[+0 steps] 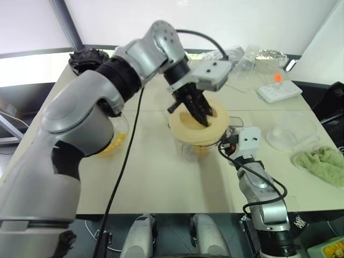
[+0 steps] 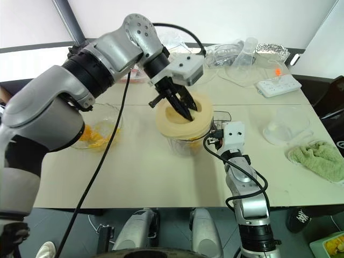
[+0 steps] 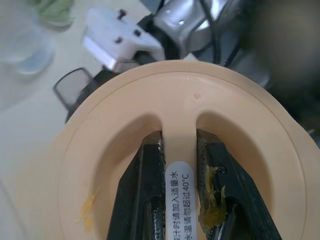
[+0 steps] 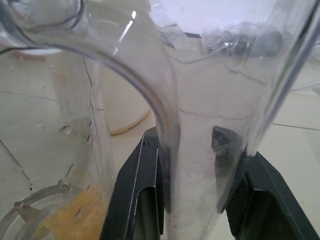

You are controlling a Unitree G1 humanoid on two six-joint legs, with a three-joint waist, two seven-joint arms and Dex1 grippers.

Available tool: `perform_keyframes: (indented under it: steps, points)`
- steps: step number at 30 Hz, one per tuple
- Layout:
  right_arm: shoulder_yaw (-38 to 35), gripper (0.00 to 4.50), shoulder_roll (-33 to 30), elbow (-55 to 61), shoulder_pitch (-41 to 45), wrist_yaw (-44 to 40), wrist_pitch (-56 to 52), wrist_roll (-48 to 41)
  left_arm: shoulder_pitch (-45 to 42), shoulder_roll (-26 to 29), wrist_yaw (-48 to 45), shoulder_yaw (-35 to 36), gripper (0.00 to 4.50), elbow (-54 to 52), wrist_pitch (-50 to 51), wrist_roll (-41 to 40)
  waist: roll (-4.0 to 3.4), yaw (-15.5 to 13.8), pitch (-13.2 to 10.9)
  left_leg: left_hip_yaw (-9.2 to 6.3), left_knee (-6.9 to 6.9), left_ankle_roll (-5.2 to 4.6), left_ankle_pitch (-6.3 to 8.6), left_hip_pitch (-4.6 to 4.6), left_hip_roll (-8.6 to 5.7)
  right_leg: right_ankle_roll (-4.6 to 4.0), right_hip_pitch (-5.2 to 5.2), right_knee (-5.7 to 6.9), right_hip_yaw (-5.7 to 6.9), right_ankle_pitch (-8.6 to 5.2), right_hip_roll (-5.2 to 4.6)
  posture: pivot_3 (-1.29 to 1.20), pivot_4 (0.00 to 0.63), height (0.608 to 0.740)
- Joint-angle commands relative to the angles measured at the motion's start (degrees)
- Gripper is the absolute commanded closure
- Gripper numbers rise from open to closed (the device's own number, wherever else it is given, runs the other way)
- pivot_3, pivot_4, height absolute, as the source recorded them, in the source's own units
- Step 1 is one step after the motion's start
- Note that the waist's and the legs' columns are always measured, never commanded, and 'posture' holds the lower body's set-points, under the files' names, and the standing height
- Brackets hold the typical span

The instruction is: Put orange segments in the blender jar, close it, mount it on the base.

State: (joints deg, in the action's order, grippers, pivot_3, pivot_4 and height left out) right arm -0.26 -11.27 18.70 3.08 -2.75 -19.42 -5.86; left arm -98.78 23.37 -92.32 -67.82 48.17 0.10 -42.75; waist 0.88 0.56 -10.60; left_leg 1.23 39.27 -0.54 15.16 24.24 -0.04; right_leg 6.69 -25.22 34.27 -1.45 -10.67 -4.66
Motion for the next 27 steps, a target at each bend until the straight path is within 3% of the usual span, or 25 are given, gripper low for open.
perform_keyframes:
  steps: [1, 6, 11, 19, 27]
  points:
    - [-1.36, 3.59, -0.55, -0.93, -1.11, 1.31, -0.65, 2.54, -1.58, 0.54, -0.18, -3.13, 4.23, -1.32, -0.96, -3.8, 0.0, -0.02, 0.0, 0.0, 0.0, 0.0, 0.0, -0.01, -0.01, 0.0, 0.01, 0.0, -0.01, 0.0, 0.0, 0.0, 0.15, 0.74]
    - [-1.41, 3.59, -0.51, -0.39, -1.4, 1.45, -0.88, 2.51, -0.37, -2.09, -0.18, -4.43, 4.23, 3.49, -4.94, -1.27, 0.0, -0.13, 0.01, -0.02, 0.01, 0.0, 0.0, -0.1, -0.06, -0.01, 0.12, -0.01, 0.0, -0.01, 0.0, 0.0, 0.15, 0.74]
    - [-1.31, 3.59, -0.39, -0.21, -1.54, 1.63, -0.99, 2.43, 0.99, -8.04, -0.18, -0.09, 4.23, 15.73, -15.16, 11.2, 0.02, -0.41, 0.04, -0.04, 0.01, 0.0, 0.0, -0.29, -0.09, -0.02, 0.38, -0.16, 0.0, -0.02, 0.0, 0.0, 0.15, 0.74]
    - [-0.9, 3.59, -0.19, -0.38, -1.07, 1.97, -1.13, 2.32, 2.05, -11.09, -0.18, 7.24, 4.23, 19.47, -14.55, 19.18, 0.03, -1.26, 0.05, -0.07, 0.01, -0.01, 0.0, -0.78, 0.01, 0.17, 0.92, -0.32, 0.0, -0.16, -0.03, 0.0, 0.15, 0.74]
    - [-0.56, 3.59, -0.02, -0.08, -1.83, 2.31, -1.04, 2.49, 2.87, -6.94, -0.18, 0.24, 4.23, 10.25, -5.19, 12.36, 0.02, -0.86, 0.09, -0.15, 0.0, -0.01, 0.0, -0.82, 0.08, 0.16, 0.92, -0.28, -0.01, -0.16, -0.02, 0.0, 0.15, 0.74]
